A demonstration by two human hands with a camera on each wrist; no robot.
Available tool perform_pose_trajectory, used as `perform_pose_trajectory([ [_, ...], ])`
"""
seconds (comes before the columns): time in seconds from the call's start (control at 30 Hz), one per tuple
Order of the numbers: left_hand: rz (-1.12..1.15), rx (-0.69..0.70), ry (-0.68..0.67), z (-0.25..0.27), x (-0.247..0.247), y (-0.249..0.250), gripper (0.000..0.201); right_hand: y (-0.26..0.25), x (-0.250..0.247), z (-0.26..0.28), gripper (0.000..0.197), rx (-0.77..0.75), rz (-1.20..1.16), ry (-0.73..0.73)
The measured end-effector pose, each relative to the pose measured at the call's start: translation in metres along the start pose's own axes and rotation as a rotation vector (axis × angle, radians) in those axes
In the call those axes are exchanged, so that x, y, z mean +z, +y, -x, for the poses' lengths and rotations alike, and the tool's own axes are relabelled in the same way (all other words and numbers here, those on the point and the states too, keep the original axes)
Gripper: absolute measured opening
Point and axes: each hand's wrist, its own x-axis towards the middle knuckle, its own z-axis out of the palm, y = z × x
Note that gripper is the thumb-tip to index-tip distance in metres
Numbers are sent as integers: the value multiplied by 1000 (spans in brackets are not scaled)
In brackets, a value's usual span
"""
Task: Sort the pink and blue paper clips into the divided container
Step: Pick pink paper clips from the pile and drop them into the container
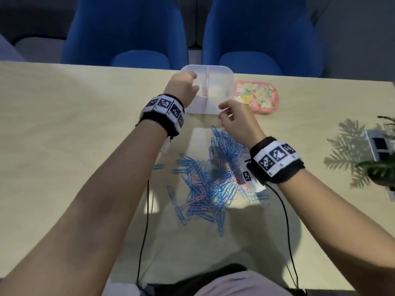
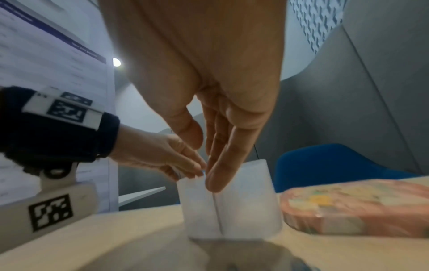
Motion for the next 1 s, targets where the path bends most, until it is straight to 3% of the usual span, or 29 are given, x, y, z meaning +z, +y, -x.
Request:
perform_pose_trajectory([
  [0.1, -6, 123, 261, 35, 6, -9, 26, 14, 10, 32, 24, -36, 48, -127],
  [0.17, -8, 131, 308, 66, 15, -18, 20, 18, 22, 49, 22, -84, 88, -281],
  [0.3, -2, 85, 133, 135, 41, -34, 13, 17, 52, 70, 25, -285, 285, -524],
  [0.4, 5, 39, 46, 174, 59, -44, 9, 15, 66, 77, 24, -411, 392, -554],
  [0.57, 55, -39, -93, 197, 79, -43, 24, 22, 68, 86, 27, -483, 555, -533],
  [0.7, 45, -113, -54, 191, 78, -48, 18, 37, 60, 89, 20, -401, 556, -474],
  [0.8, -19, -157, -32, 185, 71, -58, 19, 50, 51, 89, 14, -292, 399, -409],
  [0.9, -11, -62, -56, 191, 64, -51, 20, 54, 42, 89, 8, -125, 109, -268],
  [1.0, 127, 66, -207, 207, 60, -31, 24, 48, 37, 87, 8, 8, -151, -232],
])
